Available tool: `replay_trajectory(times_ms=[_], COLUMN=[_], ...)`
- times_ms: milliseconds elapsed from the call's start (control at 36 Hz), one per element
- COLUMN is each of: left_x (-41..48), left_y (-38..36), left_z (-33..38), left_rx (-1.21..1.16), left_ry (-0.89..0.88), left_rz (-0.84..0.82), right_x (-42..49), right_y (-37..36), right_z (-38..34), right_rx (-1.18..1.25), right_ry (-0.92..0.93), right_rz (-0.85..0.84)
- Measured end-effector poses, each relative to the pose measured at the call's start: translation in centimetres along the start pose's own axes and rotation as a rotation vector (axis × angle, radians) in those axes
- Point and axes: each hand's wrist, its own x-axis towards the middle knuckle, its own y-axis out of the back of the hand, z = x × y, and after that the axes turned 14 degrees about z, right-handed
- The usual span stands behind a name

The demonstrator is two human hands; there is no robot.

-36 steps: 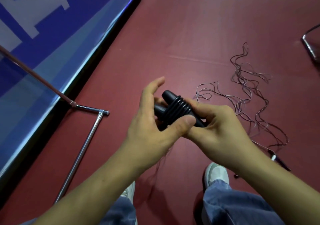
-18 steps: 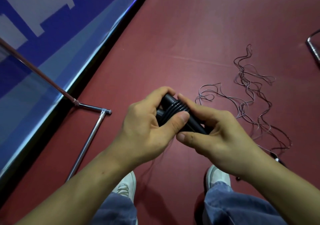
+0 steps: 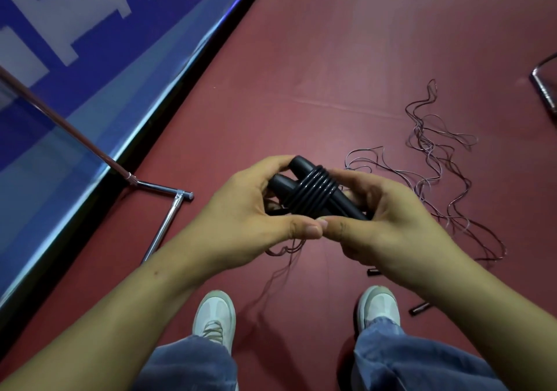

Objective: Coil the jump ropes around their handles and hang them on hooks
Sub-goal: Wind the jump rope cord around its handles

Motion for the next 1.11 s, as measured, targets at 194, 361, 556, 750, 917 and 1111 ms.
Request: replay_trajectory(times_ms=[194, 361, 556, 750, 917, 1111], left_x=[-1.4, -2.2, -2.5, -2.1, -2.1, -1.8], left_y=[-1.7, -1.9, -2.6, -1.6, -0.9, -0.8], left_z=[-0.9, -0.5, 0.7, 1.3, 1.0, 1.4], left_rx=[-0.162, -0.019, -0.029, 0.064, 0.24, 0.326], left_ry=[0.21, 0.098, 0.085, 0.024, 0.01, 0.1], left_rz=[0.024, -0.011, -0.002, 0.037, 0.037, 0.034], right_x=[0.4, 0.3, 0.3, 0.2, 0.9, 0.4], right_y=[1.0, 0.9, 0.4, 0.0, -0.1, -0.7], right_z=[-0.3, -0.4, -0.4, -0.1, -0.1, 0.8], right_rx=[-0.031, 0.028, 0.069, 0.036, -0.466, -0.784], right_ry=[0.1, 0.059, 0.011, -0.091, 0.0, 0.147], right_rz=[0.124, 0.131, 0.126, 0.061, -0.099, -0.084])
